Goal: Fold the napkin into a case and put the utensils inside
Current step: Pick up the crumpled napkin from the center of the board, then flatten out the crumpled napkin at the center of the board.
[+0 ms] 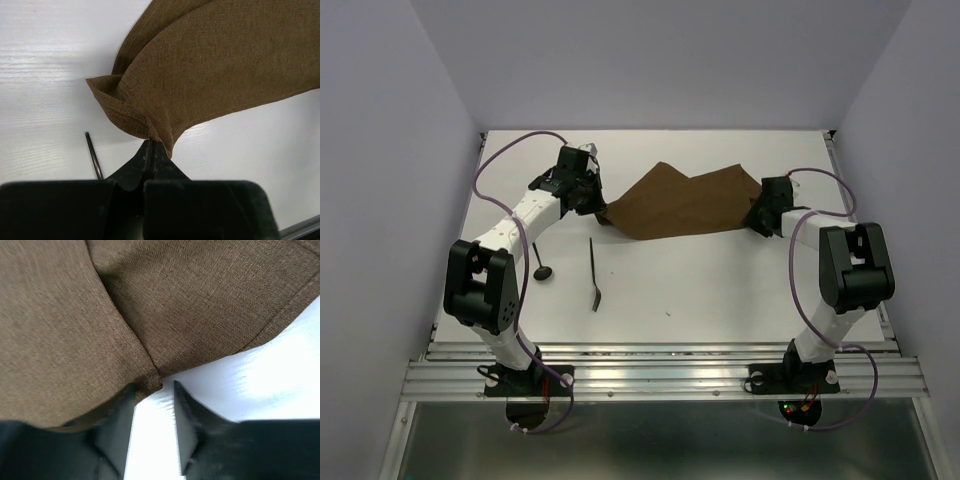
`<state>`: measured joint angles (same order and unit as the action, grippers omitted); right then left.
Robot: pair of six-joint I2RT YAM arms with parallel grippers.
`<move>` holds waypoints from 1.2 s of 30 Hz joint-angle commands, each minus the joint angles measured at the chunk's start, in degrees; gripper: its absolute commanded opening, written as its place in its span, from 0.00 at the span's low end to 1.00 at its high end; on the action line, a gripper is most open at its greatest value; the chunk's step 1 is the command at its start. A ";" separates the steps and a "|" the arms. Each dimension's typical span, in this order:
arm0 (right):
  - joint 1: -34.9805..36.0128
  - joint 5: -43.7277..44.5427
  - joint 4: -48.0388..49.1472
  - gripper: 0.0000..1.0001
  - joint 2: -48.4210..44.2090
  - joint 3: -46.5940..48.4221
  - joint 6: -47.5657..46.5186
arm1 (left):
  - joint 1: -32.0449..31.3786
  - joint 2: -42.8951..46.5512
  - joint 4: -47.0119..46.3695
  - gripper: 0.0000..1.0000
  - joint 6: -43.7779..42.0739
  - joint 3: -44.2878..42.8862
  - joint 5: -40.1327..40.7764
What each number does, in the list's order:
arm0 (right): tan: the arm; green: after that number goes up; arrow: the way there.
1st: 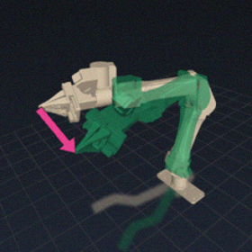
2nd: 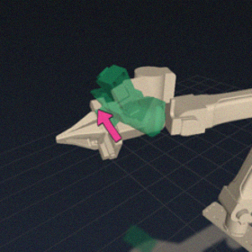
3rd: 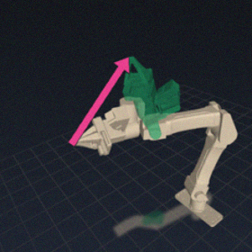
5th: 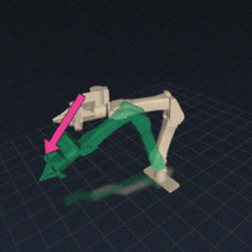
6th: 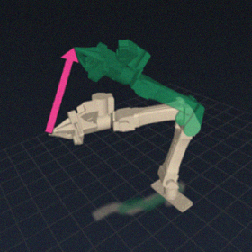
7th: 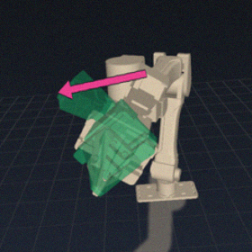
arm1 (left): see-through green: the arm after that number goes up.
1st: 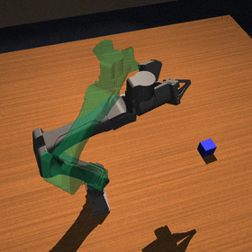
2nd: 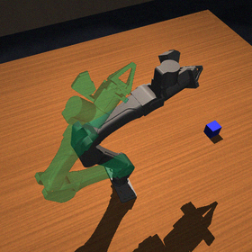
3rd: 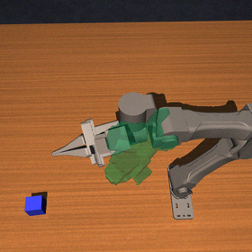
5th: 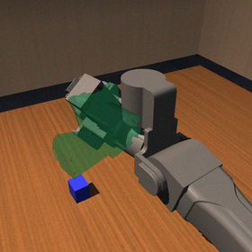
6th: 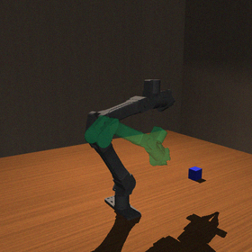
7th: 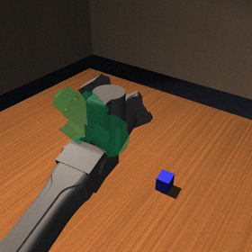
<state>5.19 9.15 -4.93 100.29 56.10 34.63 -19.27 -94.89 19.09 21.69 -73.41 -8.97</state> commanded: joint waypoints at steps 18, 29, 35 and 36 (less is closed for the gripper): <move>-0.36 1.83 -1.04 0.01 -9.75 3.92 -1.76 | 0.46 1.64 2.17 0.00 -1.56 -4.72 1.33; -0.36 6.93 -10.97 0.01 -24.43 22.11 -7.73 | 3.62 0.94 7.28 0.00 -1.48 -28.62 -0.17; -0.36 9.57 -14.58 0.01 -32.08 31.25 -9.58 | 3.71 4.80 5.00 0.00 -0.51 -37.07 -1.75; -0.36 9.75 -14.67 0.01 -33.13 32.05 -9.76 | 3.71 6.89 4.38 0.00 -0.34 -37.16 -1.58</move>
<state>5.19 15.81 -17.02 71.75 83.07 27.29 -15.62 -94.39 25.67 21.08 -107.31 -9.30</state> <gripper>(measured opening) 0.022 0.018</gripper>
